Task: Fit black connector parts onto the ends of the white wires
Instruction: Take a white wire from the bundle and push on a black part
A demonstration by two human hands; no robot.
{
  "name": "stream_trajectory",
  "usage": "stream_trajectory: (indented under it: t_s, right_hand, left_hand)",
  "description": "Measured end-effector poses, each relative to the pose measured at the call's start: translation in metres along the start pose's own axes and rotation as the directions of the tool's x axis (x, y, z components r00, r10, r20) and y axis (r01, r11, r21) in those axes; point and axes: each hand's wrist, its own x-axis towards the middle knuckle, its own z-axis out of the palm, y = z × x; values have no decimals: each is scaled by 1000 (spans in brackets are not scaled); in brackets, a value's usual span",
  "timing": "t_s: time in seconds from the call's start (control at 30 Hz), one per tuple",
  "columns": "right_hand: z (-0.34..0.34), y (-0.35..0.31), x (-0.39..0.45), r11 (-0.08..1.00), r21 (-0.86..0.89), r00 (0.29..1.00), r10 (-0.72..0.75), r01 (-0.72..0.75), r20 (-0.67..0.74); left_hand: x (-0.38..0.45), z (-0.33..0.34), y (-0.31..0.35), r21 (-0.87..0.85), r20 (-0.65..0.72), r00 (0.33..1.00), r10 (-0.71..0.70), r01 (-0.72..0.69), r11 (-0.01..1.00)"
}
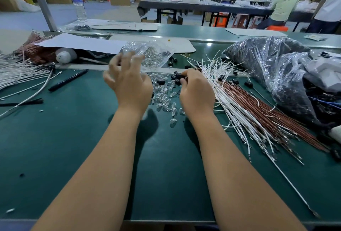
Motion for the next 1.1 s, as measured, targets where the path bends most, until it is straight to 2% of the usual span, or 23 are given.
stream_trajectory:
  t_s: [0.1,0.2,0.27,0.37,0.43,0.5,0.57,0.63,0.73,0.8,0.93,1.1]
  right_hand:
    - [-1,-5,-2,997,23,997,-69,68,19]
    - [0,-8,-3,993,6,993,-115,115,38]
    - [0,-7,-2,994,-57,995,-95,96,18]
    - [-3,-1,0,993,-121,999,-9,4,-44]
    - [-4,1,0,990,-141,999,5,-11,-43]
    - [-3,0,0,989,-149,999,-18,12,-37]
    - [-3,-2,-1,988,-146,998,-49,45,-27]
    - [-2,-4,-1,992,-94,997,-81,79,-8]
    - [-1,-8,-3,991,-5,991,-131,132,23]
    - [0,-9,-4,988,2,988,-152,152,40]
    - [1,-7,-5,988,-2,987,-153,153,47]
    - [0,-4,-2,986,-94,991,-136,135,-5]
  left_hand:
    - [-6,6,10,-69,94,962,255,-249,966]
    - [-8,9,13,-128,121,932,341,-326,937]
    - [-5,8,8,-80,78,954,289,-283,956]
    - [2,4,-5,61,-24,996,92,-90,994]
    - [4,2,-13,117,-55,998,-35,41,992]
    - [4,1,-16,139,-50,995,-88,94,986]
    - [3,2,-14,97,-11,999,-34,35,995]
    - [0,4,-7,16,60,993,98,-99,995]
    - [-7,8,7,-46,133,953,272,-268,962]
    - [-9,11,11,-92,171,933,318,-306,948]
    - [-5,11,6,-143,239,919,315,-287,947]
    - [0,9,-4,-18,173,968,184,-184,983]
